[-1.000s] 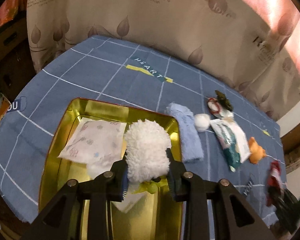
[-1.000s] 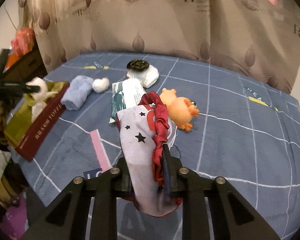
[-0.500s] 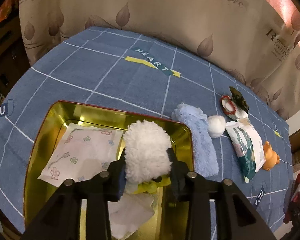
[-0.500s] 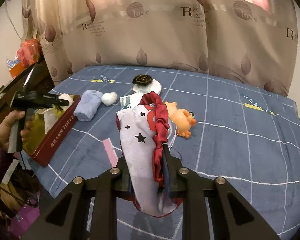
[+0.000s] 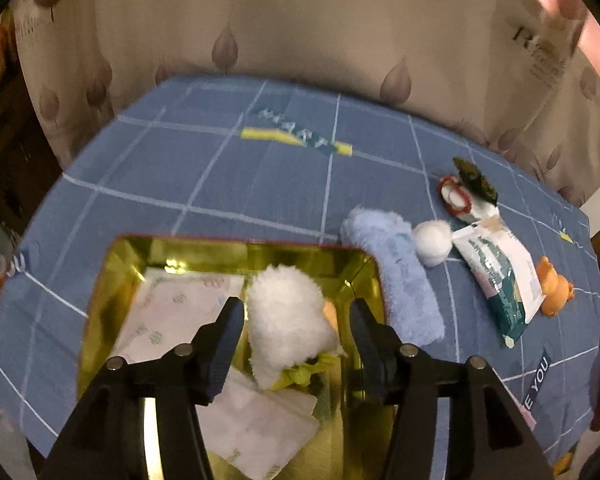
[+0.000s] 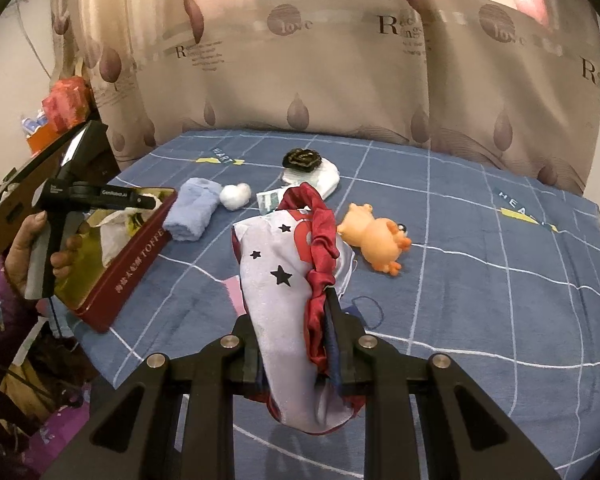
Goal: Organize soft objects
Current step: 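Carry the star-print cloth into the gold tray and open the right tool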
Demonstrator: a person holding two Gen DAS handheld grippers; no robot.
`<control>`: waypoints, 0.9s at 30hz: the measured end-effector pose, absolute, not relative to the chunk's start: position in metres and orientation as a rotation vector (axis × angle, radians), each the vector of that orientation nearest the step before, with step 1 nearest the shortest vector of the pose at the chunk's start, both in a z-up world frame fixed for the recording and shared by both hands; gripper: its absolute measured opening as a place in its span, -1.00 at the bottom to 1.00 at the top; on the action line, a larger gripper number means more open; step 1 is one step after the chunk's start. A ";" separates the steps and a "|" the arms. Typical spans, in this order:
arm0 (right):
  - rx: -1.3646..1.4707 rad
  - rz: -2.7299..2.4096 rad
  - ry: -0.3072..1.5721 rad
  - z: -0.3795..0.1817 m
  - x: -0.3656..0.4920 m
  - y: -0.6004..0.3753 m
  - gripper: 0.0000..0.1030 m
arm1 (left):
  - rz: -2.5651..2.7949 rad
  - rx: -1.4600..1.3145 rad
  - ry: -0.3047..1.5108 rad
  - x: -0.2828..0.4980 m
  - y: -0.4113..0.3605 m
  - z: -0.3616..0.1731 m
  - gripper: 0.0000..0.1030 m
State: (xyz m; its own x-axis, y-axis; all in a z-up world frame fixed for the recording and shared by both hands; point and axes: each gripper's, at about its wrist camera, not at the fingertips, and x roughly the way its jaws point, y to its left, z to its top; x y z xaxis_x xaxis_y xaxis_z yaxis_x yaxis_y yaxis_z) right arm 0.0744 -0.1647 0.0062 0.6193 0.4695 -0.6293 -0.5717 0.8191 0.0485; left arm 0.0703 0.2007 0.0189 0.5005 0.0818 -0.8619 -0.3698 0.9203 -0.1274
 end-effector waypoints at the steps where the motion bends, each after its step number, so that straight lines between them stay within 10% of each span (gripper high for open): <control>1: -0.162 0.604 0.671 0.007 0.073 -0.164 -0.60 | 0.281 -0.296 0.996 0.068 0.199 0.024 0.10; 27: 0.024 1.105 0.989 -0.016 0.062 0.101 -0.60 | 0.785 -0.326 0.763 -0.166 0.216 0.069 0.14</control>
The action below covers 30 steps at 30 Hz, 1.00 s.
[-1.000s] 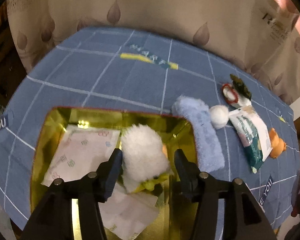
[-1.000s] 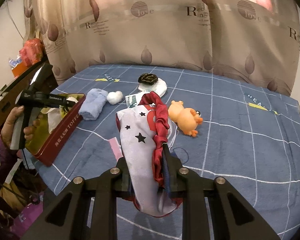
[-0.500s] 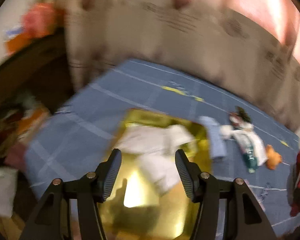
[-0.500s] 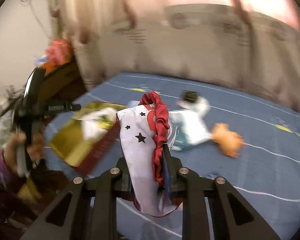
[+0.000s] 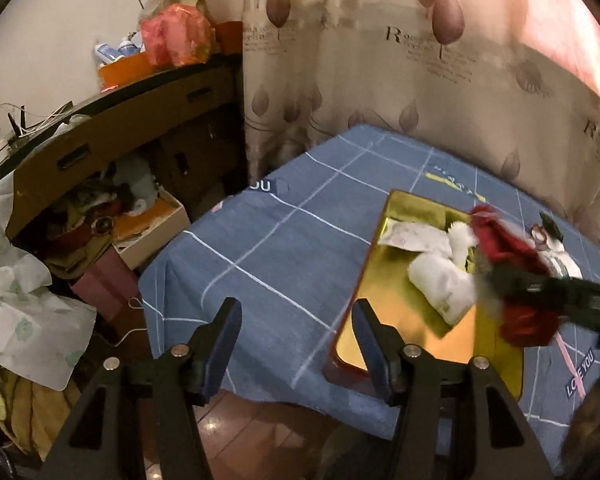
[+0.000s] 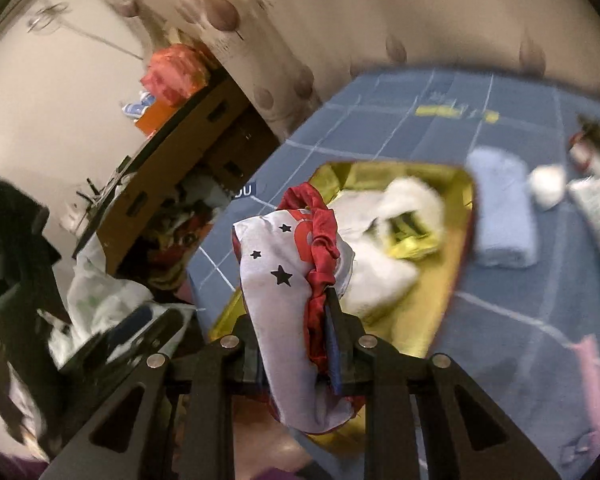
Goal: Organize soft objects
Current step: 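Carry the star-print cloth into the gold tray and open the right tool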
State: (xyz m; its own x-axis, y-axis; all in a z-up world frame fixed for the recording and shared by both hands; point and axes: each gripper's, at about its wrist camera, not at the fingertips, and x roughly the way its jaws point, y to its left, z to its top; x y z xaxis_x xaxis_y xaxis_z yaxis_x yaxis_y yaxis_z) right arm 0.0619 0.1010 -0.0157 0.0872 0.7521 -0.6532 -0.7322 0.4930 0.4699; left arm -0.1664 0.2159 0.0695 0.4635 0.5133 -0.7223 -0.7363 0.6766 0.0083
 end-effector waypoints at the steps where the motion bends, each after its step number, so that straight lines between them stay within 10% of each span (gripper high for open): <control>1: 0.029 1.098 1.003 -0.020 0.062 0.107 -0.60 | 0.789 -0.329 0.750 -0.170 0.218 0.071 0.14; 30: 0.133 1.032 1.009 -0.020 0.060 0.129 0.14 | 0.780 -0.266 0.711 -0.174 0.219 0.076 0.14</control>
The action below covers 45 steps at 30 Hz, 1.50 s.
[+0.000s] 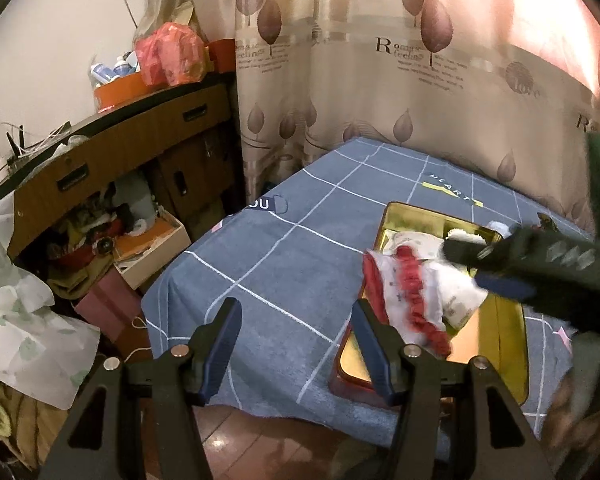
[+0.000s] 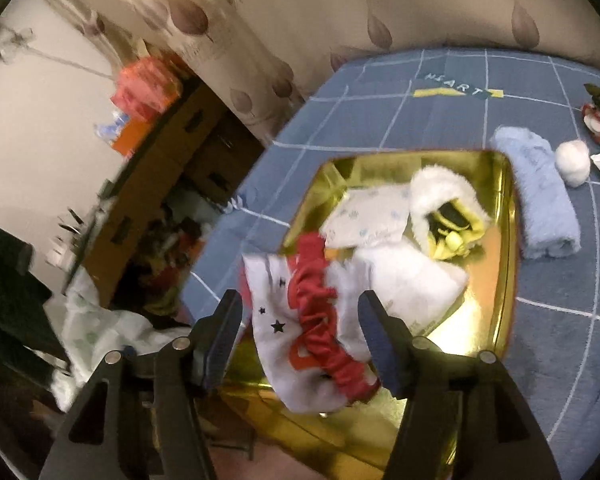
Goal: Organize soft objects
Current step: 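Carry the star-print cloth into the gold tray and open the right tool, then grasp the green-and-white wet-wipe packet with the left tool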
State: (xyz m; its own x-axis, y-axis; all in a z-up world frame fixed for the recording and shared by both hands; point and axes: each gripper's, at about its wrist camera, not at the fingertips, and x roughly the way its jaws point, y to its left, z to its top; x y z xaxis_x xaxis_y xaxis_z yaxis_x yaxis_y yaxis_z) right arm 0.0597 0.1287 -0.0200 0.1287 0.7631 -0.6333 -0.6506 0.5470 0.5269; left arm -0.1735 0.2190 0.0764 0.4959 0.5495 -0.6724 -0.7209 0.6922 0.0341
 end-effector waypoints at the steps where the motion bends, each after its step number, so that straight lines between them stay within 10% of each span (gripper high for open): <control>1: 0.156 1.034 0.988 -0.015 0.061 0.120 0.14 | 0.781 -0.262 0.713 -0.173 0.218 0.076 0.14; 10: -0.051 0.620 0.676 0.003 0.067 -0.023 0.41 | 0.740 -0.229 0.723 -0.169 0.209 0.076 0.14; 24: -0.198 0.058 0.780 -0.073 0.151 -0.244 0.41 | 0.494 -0.091 0.807 -0.129 0.142 0.073 0.14; 45: -0.056 0.190 0.757 -0.080 0.155 -0.275 0.61 | 0.029 -0.578 1.122 0.137 0.063 0.033 0.16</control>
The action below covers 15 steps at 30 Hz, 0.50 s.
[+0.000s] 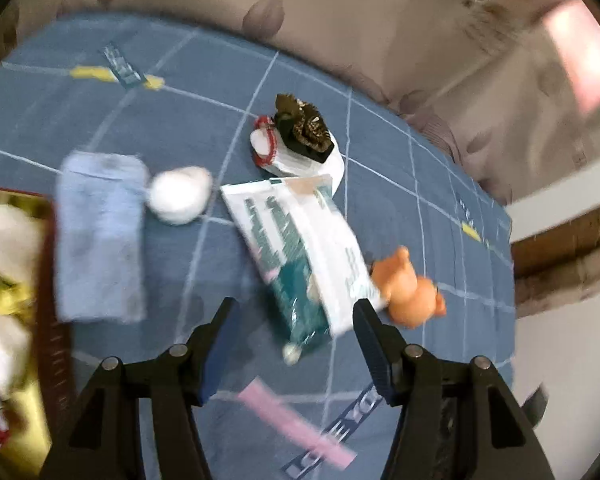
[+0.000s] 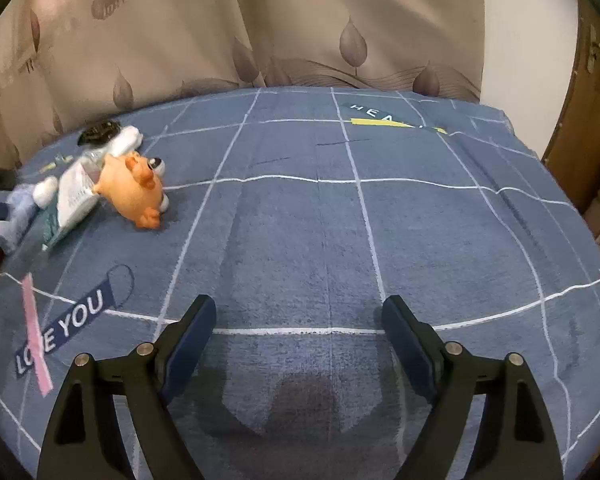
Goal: Organize soft objects
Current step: 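Grasp the green-and-white wet-wipe packet with the left tool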
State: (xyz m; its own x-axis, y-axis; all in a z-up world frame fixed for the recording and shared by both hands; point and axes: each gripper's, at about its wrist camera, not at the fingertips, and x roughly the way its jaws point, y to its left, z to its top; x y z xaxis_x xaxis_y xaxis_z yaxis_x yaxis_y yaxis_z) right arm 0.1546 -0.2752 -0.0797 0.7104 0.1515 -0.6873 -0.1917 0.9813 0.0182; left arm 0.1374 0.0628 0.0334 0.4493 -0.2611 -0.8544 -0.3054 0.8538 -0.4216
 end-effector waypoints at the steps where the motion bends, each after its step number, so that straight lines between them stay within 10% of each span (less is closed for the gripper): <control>1: -0.048 0.199 0.757 -0.080 0.155 -0.276 0.61 | 0.027 -0.614 1.136 0.149 0.064 0.026 0.16; 15: -0.028 0.293 0.746 -0.080 0.152 -0.273 0.61 | 0.097 -0.707 1.219 0.214 0.061 -0.009 0.30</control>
State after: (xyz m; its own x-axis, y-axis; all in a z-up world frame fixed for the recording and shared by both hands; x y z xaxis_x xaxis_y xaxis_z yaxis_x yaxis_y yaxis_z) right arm 0.1523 -0.2725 -0.0804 0.6959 0.2528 -0.6722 -0.2729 0.9589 0.0781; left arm 0.2142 0.0605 -0.0093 0.3686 -0.2958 -0.8813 -0.4317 0.7851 -0.4440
